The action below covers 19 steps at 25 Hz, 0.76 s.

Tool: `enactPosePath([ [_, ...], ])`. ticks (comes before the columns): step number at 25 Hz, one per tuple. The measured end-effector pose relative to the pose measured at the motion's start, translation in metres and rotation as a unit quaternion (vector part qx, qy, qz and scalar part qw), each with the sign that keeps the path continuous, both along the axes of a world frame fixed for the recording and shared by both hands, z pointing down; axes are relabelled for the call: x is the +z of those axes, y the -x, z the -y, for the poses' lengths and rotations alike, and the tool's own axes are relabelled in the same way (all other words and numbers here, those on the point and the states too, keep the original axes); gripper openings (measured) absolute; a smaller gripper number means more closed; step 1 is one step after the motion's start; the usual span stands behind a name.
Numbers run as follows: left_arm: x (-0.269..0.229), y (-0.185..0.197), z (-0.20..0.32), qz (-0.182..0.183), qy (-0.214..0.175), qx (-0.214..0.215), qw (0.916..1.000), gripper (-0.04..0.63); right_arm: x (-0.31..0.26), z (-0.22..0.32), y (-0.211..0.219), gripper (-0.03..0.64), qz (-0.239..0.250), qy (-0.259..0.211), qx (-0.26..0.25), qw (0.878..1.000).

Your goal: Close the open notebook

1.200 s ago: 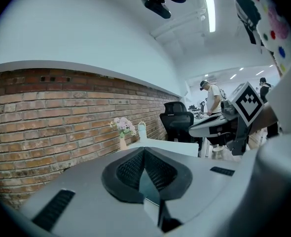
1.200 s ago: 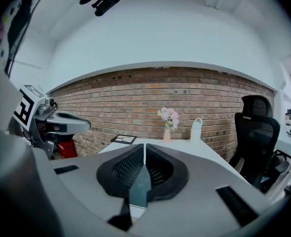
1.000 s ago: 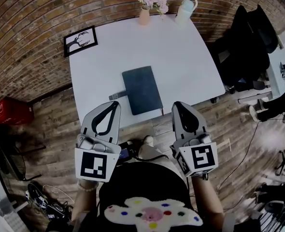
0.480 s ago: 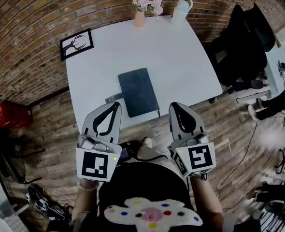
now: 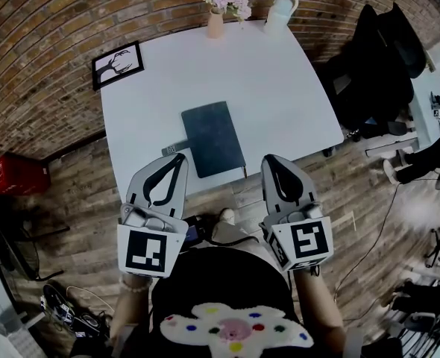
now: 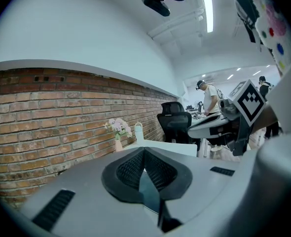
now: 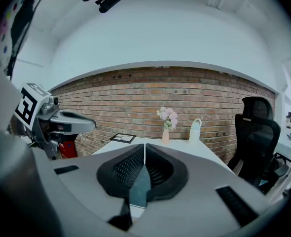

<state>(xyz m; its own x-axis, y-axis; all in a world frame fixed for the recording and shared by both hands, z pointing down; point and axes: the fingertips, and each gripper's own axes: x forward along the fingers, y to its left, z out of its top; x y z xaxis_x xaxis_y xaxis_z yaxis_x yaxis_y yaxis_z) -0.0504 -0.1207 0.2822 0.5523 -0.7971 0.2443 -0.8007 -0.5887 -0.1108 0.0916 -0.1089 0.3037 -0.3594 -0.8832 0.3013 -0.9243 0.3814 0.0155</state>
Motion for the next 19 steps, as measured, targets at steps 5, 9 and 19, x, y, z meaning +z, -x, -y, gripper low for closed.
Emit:
enactPosePath([
  [5, 0.0012, 0.0004, -0.0008, 0.001, -0.001, 0.001, 1.0, 0.015, 0.0028, -0.0014, 0.0022, 0.037, -0.003, 0.002, -0.003, 1.0],
  [9, 0.0016, -0.0002, -0.0019, 0.001, -0.001, 0.001, 1.0, 0.015, 0.0039, -0.0024, 0.0021, 0.037, -0.007, 0.004, -0.005, 1.0],
  [19, 0.0042, 0.0014, -0.0026, 0.007, 0.001, 0.003, 1.0, 0.015, 0.0096, -0.005, 0.0056, 0.037, -0.014, 0.012, -0.009, 1.0],
])
